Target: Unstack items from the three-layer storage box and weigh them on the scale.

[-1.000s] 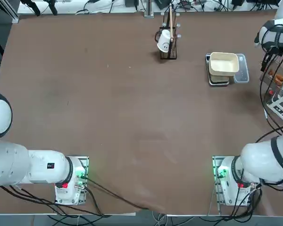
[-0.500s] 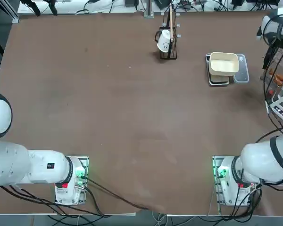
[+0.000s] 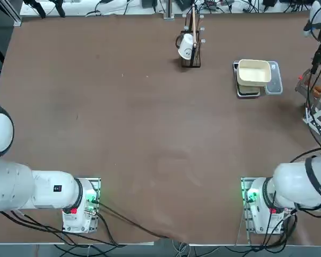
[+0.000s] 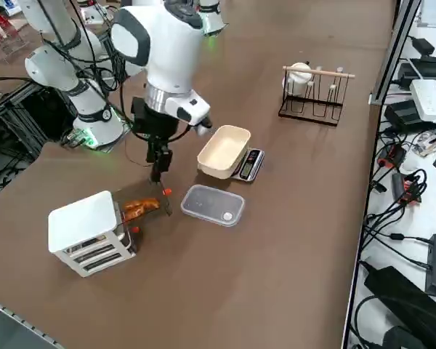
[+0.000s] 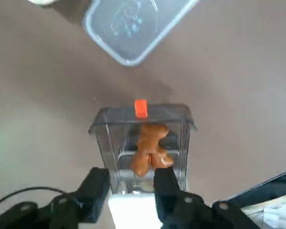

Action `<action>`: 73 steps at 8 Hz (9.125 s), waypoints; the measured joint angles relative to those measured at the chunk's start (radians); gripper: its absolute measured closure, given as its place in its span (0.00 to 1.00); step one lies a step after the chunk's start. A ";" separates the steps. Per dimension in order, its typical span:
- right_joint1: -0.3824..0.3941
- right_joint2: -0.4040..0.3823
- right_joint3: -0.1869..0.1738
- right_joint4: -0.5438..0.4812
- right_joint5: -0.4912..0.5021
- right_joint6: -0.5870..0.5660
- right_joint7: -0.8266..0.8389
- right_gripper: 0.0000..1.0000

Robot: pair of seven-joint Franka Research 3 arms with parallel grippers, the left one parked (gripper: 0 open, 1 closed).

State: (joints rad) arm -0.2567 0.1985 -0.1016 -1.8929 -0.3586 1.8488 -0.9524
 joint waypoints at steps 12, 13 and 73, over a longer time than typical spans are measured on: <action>-0.108 0.046 -0.003 -0.203 -0.016 0.375 -0.001 0.35; -0.108 0.056 -0.003 -0.204 -0.016 0.382 -0.001 0.35; -0.077 0.046 0.053 -0.083 0.021 0.096 0.098 0.32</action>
State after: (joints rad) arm -0.3341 0.2442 -0.0489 -1.9761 -0.3375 1.9444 -0.8544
